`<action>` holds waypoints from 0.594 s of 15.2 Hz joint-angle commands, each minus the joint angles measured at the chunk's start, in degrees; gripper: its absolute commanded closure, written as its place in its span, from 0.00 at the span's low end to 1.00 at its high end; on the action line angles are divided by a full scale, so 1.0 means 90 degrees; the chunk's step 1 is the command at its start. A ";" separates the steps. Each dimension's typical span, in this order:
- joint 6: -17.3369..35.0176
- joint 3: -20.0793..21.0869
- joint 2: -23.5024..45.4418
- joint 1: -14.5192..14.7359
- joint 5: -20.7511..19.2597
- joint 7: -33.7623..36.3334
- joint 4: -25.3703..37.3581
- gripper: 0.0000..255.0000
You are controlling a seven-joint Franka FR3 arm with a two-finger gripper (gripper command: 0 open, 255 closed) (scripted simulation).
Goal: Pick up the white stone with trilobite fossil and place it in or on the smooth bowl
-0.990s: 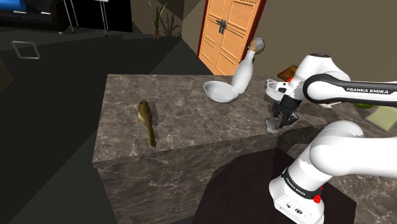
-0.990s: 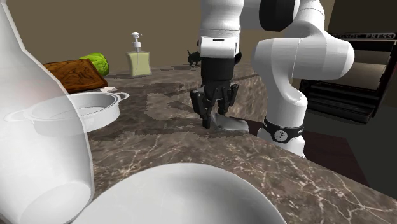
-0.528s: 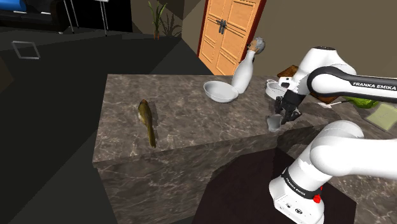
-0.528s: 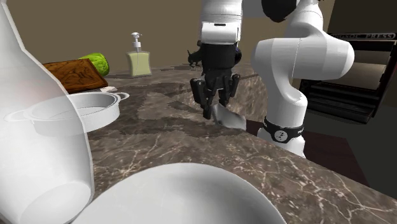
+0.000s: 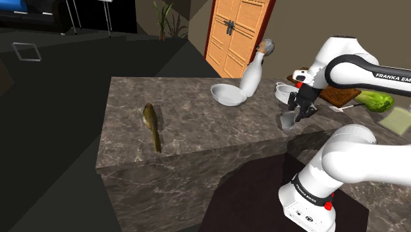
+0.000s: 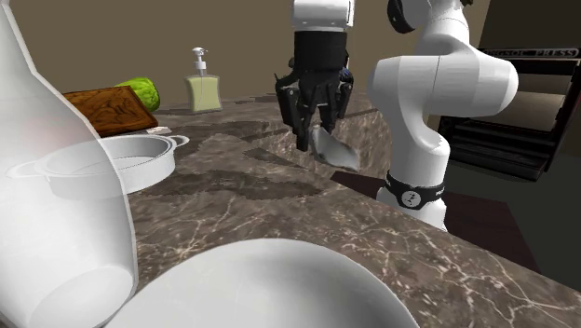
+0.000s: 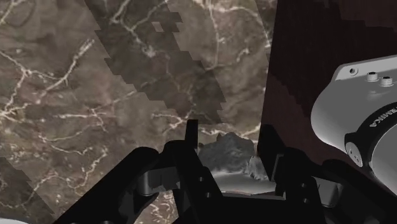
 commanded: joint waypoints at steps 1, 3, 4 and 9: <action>-0.0188 0.0116 -0.0044 0.0042 0.0115 -0.0007 0.0147 1.00; -0.0350 0.0212 -0.0056 0.0085 0.0212 -0.0017 0.0301 1.00; -0.0428 0.0258 -0.0059 0.0106 0.0259 -0.0022 0.0379 1.00; -0.0805 0.0472 -0.0039 0.0206 0.0475 -0.0045 0.0785 1.00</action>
